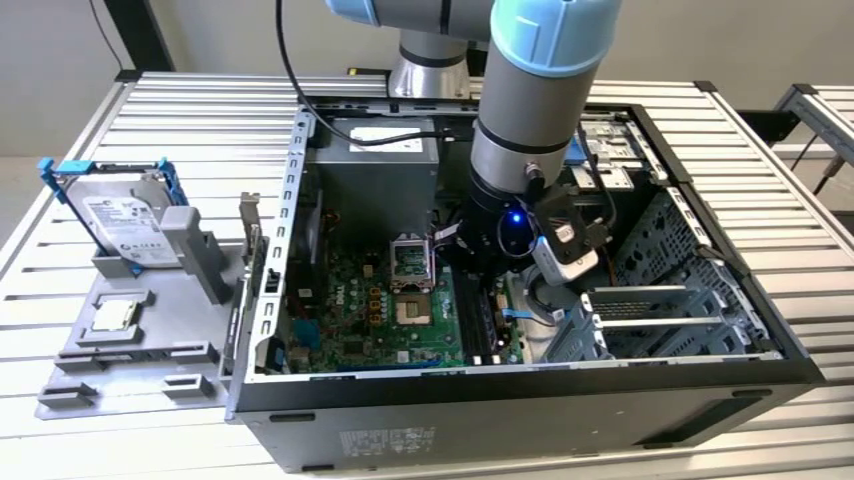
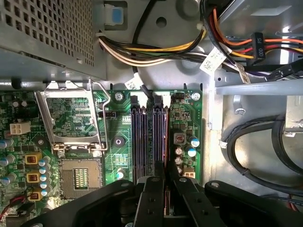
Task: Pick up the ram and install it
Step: 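Insert the ram into the slot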
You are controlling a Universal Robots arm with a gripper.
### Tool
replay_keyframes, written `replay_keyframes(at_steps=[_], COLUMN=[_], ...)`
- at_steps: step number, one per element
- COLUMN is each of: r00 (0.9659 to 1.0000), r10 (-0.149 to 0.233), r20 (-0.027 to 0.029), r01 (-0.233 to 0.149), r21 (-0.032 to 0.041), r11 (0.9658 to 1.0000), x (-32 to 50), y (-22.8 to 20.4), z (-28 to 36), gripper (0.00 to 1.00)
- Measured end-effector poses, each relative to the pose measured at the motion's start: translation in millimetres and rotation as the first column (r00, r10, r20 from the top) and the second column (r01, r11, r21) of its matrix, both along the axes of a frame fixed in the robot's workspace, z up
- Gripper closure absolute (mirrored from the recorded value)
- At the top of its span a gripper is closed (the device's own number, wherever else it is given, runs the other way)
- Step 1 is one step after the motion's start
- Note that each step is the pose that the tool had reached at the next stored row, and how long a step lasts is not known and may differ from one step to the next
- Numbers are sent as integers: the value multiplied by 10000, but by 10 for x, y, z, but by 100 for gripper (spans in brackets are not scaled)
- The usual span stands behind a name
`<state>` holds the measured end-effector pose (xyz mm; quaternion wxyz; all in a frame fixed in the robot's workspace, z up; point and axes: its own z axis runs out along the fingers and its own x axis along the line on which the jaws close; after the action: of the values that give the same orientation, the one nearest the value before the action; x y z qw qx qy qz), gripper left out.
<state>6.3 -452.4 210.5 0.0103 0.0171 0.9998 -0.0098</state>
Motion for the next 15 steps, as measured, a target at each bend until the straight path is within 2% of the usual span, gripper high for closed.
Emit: replay_keyframes(at_steps=[1,2,5,7,13,14,15], r00=[10000,10000,10000,10000,9999,9999,9999], r10=[-1,-2,0,-49,-121,-120,-120], r20=[-3,-5,-13,-17,-17,-16,-16], r01=[1,2,0,50,121,120,120], r21=[18,19,2,32,34,34,37], r11=[10000,10000,10000,10000,9999,9999,9999], x=[0,-1,0,0,0,0,0], y=[3,3,0,-3,-3,-3,-3], z=[-4,-7,-1,14,278,311,313], gripper=[100,0,0,0,0,0,0])
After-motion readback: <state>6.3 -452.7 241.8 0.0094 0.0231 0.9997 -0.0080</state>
